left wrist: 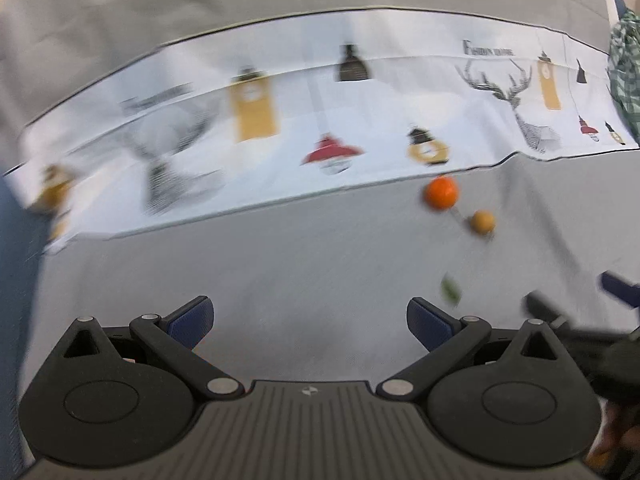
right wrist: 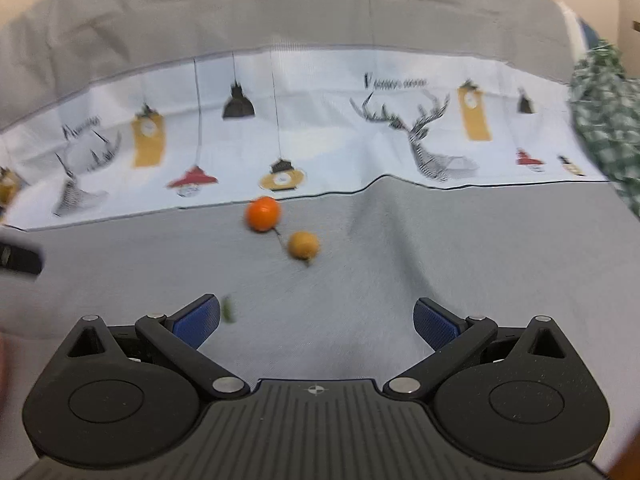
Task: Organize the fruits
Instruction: 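Grasp the loose tangerine with the left tool while the right tool grasps the yellow fruit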
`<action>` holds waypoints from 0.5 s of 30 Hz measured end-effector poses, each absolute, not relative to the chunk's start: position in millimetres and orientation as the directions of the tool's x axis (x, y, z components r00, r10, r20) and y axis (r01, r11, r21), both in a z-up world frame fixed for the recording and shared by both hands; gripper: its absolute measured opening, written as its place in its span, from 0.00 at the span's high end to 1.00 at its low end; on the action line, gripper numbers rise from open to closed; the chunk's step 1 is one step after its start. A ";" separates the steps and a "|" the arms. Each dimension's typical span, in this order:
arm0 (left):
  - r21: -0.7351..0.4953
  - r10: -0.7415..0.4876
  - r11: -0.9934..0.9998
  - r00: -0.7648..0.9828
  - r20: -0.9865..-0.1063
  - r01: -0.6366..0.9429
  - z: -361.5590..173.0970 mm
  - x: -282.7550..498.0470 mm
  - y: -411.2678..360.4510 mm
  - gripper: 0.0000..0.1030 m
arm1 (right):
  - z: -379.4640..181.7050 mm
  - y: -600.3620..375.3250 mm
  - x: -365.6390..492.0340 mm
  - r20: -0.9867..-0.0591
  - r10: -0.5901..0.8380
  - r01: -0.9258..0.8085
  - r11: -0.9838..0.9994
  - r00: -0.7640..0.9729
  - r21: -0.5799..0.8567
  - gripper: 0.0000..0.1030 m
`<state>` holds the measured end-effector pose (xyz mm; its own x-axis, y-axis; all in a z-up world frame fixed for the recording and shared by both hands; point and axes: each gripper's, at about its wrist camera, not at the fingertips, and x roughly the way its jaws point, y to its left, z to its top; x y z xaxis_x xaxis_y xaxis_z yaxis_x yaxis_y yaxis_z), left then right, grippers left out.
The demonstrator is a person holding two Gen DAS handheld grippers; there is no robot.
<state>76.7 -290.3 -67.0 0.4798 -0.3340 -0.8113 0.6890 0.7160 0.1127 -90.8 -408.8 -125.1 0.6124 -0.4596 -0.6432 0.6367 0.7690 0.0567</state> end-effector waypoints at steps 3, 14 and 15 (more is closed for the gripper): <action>0.057 -0.397 0.660 0.412 -0.820 0.749 -91.5 100.1 -348.0 0.00 | -154.1 -443.6 -66.3 -0.663 -0.427 0.604 0.795 0.615 0.048 0.01; -0.010 -0.400 0.605 0.293 -0.868 0.796 -169.3 153.9 -467.4 0.00 | -204.1 -485.7 -8.8 -0.621 -0.376 0.493 0.870 0.688 0.019 0.01; 0.001 -0.393 0.600 0.295 -0.871 0.800 -172.8 153.0 -471.1 0.00 | -204.4 -486.3 -5.8 -0.620 -0.376 0.491 0.871 0.689 0.017 0.01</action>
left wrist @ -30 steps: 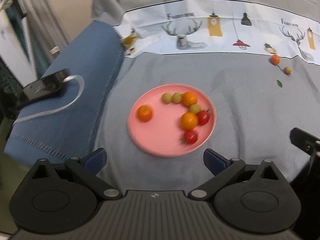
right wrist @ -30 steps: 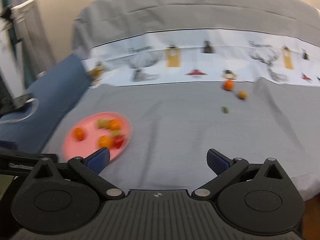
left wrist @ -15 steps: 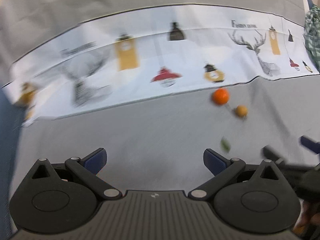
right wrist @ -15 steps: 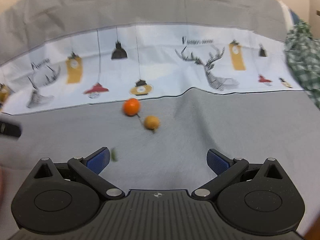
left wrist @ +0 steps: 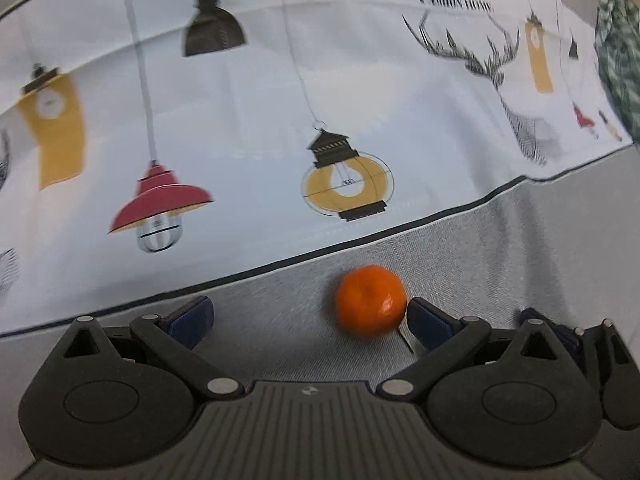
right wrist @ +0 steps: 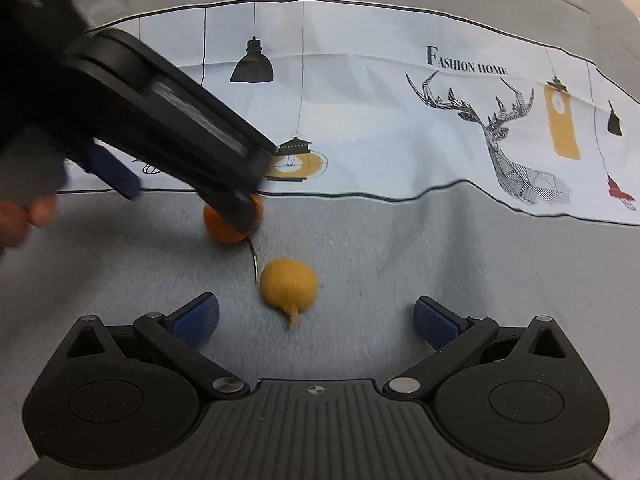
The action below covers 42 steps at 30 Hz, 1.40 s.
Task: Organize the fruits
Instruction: 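Grasp the loose tangerine with the left tool while the right tool grasps the yellow fruit, then carry both fruits over the pink plate and open both tools to release them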
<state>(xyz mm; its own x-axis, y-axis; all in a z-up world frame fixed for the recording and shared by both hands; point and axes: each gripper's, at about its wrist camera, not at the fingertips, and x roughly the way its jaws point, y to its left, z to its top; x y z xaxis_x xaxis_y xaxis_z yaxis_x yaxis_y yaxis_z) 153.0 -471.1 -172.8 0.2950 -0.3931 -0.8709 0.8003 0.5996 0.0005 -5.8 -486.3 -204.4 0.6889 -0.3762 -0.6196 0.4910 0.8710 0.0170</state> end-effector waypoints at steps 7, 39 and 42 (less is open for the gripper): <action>0.042 -0.407 0.583 0.335 -0.850 0.812 -180.9 147.1 -479.1 0.24 | -204.5 -488.1 -2.4 -0.619 -0.375 0.487 0.873 0.690 0.014 0.08; 0.198 -0.282 0.728 0.550 -0.786 0.656 17.2 -21.7 -122.8 0.63 | -5.2 -227.5 -168.1 -0.516 -0.168 0.323 0.919 0.840 0.227 0.70; 0.194 -0.256 0.761 0.562 -0.787 0.619 19.1 -45.0 -70.7 0.63 | 5.9 -186.3 -176.6 -0.520 -0.073 0.240 0.935 0.851 0.261 0.70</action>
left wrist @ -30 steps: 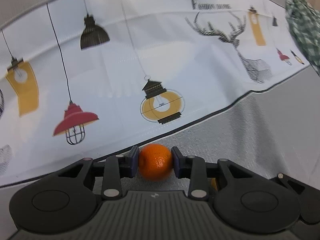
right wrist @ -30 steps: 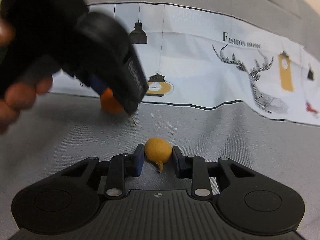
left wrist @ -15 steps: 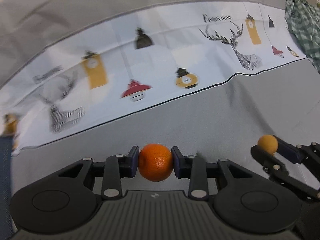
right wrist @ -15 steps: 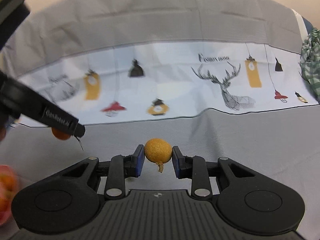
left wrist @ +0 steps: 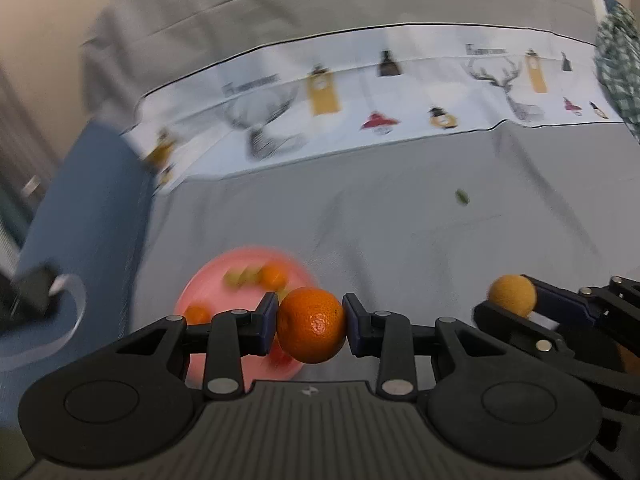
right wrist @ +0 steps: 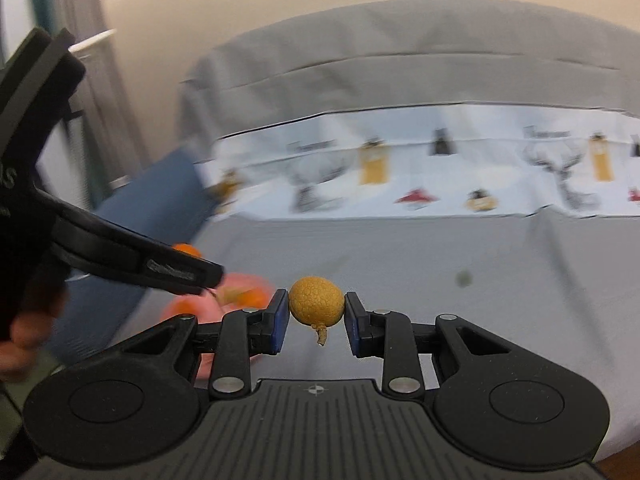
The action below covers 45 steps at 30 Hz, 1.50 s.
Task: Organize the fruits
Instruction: 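Carry both fruits over the pink plate and open both tools to release them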
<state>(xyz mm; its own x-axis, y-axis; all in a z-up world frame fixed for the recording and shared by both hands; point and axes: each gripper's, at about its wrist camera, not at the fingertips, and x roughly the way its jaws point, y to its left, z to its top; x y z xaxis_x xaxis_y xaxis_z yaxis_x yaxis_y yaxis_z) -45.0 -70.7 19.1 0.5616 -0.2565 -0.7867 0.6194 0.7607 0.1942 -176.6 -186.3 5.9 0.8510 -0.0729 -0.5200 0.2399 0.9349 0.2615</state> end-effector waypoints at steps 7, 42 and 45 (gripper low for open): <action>0.165 -0.187 0.852 0.585 -0.789 0.496 25.0 -76.3 36.9 0.63 | 25.1 -109.6 -189.2 -0.505 0.039 0.081 0.974 0.862 0.213 0.70; 0.070 -0.235 0.897 0.603 -0.762 0.437 21.6 -103.4 111.2 0.62 | 33.9 -56.5 -211.1 -0.537 -0.044 0.094 0.993 0.842 0.065 0.70; 0.067 -0.234 0.898 0.601 -0.764 0.435 21.0 -103.0 111.6 0.62 | 32.9 -56.2 -210.3 -0.540 -0.043 0.093 0.993 0.841 0.066 0.70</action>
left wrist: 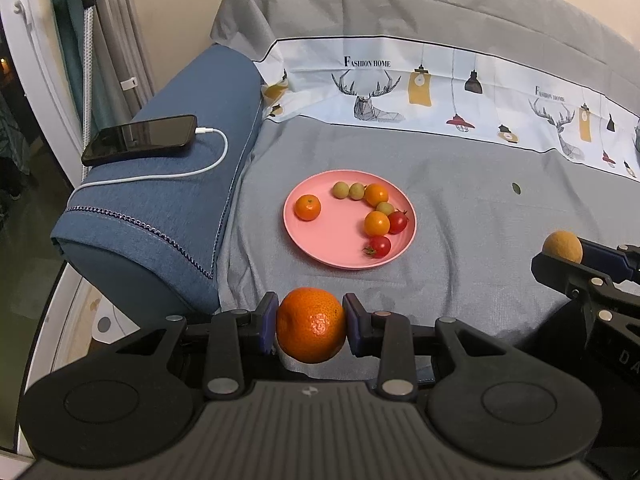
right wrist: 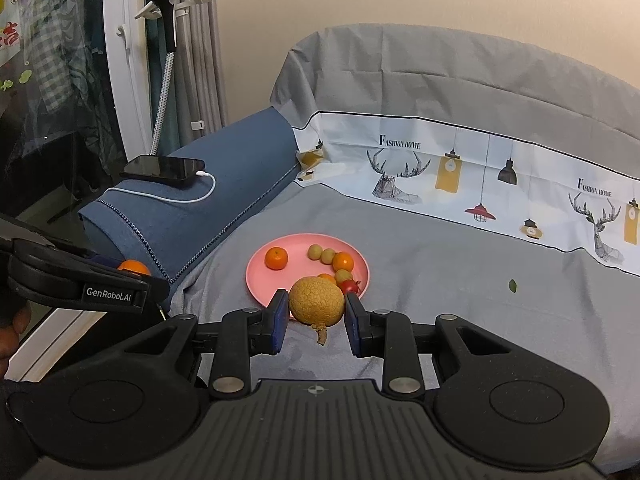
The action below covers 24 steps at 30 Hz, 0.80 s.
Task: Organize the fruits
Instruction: 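Carry both fruits over the pink plate and open both tools to release them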
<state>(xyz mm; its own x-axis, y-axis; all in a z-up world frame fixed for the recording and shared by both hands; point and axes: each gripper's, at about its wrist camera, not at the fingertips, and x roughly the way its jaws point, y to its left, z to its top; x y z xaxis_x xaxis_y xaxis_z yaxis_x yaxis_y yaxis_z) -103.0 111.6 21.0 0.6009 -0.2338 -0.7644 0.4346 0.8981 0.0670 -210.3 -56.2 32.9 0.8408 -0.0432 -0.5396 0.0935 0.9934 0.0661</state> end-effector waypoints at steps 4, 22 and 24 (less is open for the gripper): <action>0.063 -0.232 0.900 0.596 -0.769 0.432 19.9 -101.1 111.7 0.62 | 32.5 -56.6 -208.9 -0.543 -0.041 0.092 0.993 0.839 0.068 0.70; 0.053 -0.218 0.907 0.573 -0.790 0.418 9.8 -86.3 111.3 0.62 | 25.4 -58.4 -196.7 -0.572 -0.037 0.095 0.993 0.819 0.072 0.70; 0.052 -0.215 0.907 0.567 -0.795 0.417 7.4 -81.9 111.5 0.62 | 24.0 -58.2 -193.3 -0.575 -0.042 0.099 0.993 0.817 0.067 0.70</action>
<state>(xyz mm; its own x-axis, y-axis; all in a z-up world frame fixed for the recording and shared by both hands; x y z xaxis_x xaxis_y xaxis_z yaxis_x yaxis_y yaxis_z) -81.9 111.5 7.4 0.5674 -0.2153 -0.7948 0.4170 0.9074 0.0519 -193.3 -58.2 24.0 0.8172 -0.0424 -0.5748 0.0988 0.9928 0.0671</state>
